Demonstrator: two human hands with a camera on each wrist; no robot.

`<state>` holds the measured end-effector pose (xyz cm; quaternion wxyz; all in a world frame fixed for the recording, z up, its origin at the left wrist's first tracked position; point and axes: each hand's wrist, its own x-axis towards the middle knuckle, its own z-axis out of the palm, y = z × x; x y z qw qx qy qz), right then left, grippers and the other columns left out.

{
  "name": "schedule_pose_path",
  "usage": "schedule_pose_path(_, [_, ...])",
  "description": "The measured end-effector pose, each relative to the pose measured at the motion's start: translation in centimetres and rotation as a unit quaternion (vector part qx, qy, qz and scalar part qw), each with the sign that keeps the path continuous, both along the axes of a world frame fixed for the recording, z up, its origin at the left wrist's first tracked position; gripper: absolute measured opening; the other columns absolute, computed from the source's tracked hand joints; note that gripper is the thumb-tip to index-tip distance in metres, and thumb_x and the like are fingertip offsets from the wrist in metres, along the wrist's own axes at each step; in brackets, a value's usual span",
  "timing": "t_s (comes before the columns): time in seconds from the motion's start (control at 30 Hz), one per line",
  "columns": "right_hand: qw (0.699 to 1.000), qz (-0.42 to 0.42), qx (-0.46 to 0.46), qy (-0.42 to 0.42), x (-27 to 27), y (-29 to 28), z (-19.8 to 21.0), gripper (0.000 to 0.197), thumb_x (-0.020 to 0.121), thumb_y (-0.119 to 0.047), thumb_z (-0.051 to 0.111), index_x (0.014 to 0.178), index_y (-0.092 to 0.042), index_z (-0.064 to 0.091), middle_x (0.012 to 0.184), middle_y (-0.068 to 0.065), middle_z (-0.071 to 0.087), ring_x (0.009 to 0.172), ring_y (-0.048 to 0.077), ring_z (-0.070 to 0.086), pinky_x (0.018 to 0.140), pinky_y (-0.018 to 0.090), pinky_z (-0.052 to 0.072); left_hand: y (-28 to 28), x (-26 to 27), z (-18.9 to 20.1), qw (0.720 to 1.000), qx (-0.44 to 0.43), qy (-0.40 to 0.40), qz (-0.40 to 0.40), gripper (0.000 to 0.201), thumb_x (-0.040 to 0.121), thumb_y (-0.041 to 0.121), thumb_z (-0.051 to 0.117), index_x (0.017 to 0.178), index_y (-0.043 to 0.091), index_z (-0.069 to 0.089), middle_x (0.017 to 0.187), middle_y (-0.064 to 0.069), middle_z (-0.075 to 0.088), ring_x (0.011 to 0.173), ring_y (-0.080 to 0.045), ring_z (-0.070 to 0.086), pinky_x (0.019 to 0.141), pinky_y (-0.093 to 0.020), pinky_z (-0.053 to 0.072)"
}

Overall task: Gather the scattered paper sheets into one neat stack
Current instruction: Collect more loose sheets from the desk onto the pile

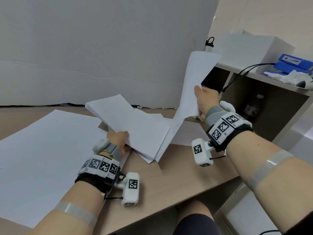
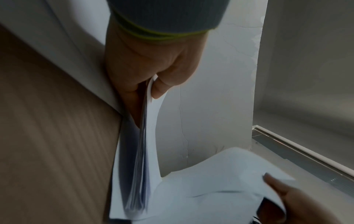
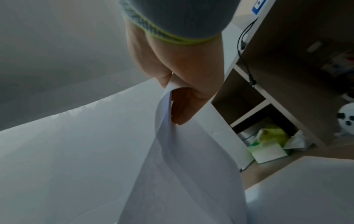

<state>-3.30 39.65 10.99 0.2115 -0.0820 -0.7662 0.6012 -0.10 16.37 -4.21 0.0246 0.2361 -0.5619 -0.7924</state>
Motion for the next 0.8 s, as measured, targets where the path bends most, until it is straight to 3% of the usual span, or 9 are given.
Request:
schedule_pose_path(0.07, [0.999,0.012,-0.007,0.037,0.3,-1.1,1.0,0.044,0.088,-0.03,0.056,0.056,-0.018,0.029,0.062,0.007,0.028,0.06,0.019,0.029,0.059,0.031,0.026,-0.1,0.0,0.0,1.0,-0.005,0.002,0.002,0.023,0.094,-0.002,0.054,0.078,0.015,0.047,0.083,-0.007,0.057,0.071,-0.024,0.06,0.068,-0.035,0.055])
schedule_pose_path(0.13, [0.998,0.025,-0.005,0.052,0.5,-2.0,2.0,0.045,0.09,-0.028,0.056,0.057,-0.022,0.027,0.06,0.003,0.025,0.06,0.02,0.026,0.059,0.031,0.024,-0.2,-0.1,0.0,1.0,-0.005,0.001,0.001,0.023,0.093,-0.002,0.054,0.079,0.015,0.048,0.083,-0.008,0.057,0.079,-0.028,0.062,0.069,-0.036,0.055])
schedule_pose_path(0.2, [0.996,0.046,-0.015,0.07,0.3,-2.7,2.9,0.033,0.081,-0.039,0.059,0.064,-0.016,0.043,0.068,0.007,0.035,0.067,0.021,0.033,0.062,0.033,0.031,-0.2,0.0,0.1,1.0,0.013,-0.006,0.012,0.024,0.093,-0.004,0.053,0.08,0.014,0.047,0.083,-0.009,0.056,0.086,-0.03,0.06,0.078,-0.042,0.057])
schedule_pose_path(0.27, [0.994,0.076,-0.03,0.078,-0.8,-2.8,3.4,0.039,0.071,-0.049,0.062,0.077,-0.01,0.055,0.075,0.012,0.05,0.072,0.02,0.041,0.066,0.036,0.037,-0.1,0.1,0.0,0.999,0.042,-0.017,0.023,0.022,0.093,-0.006,0.052,0.08,0.012,0.046,0.083,-0.011,0.054,0.087,-0.031,0.058,0.091,-0.049,0.054])
schedule_pose_path(0.33, [0.991,0.094,-0.039,0.09,0.3,-3.8,4.7,0.057,0.077,-0.045,0.064,0.089,0.009,0.056,0.094,0.036,0.063,0.074,0.02,0.048,0.068,0.039,0.045,-0.1,0.3,0.1,0.998,0.053,-0.021,0.026,0.021,0.092,-0.007,0.052,0.081,0.009,0.047,0.082,-0.012,0.054,0.081,-0.03,0.058,0.086,-0.048,0.054])
schedule_pose_path(0.37, [0.988,0.106,-0.045,0.101,0.9,-4.3,5.3,0.055,0.085,-0.039,0.064,0.097,0.014,0.057,0.106,0.039,0.061,0.075,0.023,0.055,0.07,0.041,0.052,0.0,0.5,0.3,0.998,0.051,-0.019,0.023,0.018,0.091,-0.008,0.052,0.082,0.007,0.048,0.082,-0.013,0.055,0.079,-0.031,0.058,0.081,-0.047,0.054])
schedule_pose_path(0.5, [0.98,0.15,-0.069,0.11,1.8,-5.2,6.8,0.024,0.099,-0.025,0.057,0.096,-0.006,0.07,0.102,0.014,0.074,0.094,0.031,0.073,0.081,0.043,0.061,0.0,1.1,0.9,0.999,0.043,0.002,0.0,0.019,0.091,-0.009,0.052,0.08,0.006,0.048,0.082,-0.014,0.055,0.082,-0.032,0.059,0.085,-0.049,0.054])
schedule_pose_path(0.63, [0.981,0.143,-0.066,0.112,1.9,-4.3,7.2,0.024,0.099,-0.024,0.058,0.101,-0.003,0.07,0.106,0.016,0.074,0.096,0.031,0.072,0.081,0.043,0.061,-0.3,1.5,0.9,0.998,0.041,0.046,-0.019,0.011,0.093,-0.003,0.053,0.096,0.006,0.057,0.096,-0.019,0.064,0.087,-0.038,0.064,0.073,-0.051,0.058])
schedule_pose_path(0.8, [0.989,0.103,-0.056,0.085,1.2,-1.0,5.5,0.018,0.099,-0.019,0.058,0.092,-0.006,0.068,0.092,0.008,0.072,0.076,0.022,0.069,0.073,0.037,0.06,-0.6,1.4,0.6,0.996,0.04,0.081,-0.02,0.009,0.092,0.005,0.055,0.096,0.01,0.061,0.115,-0.027,0.065,0.106,-0.048,0.064,0.083,-0.067,0.054])
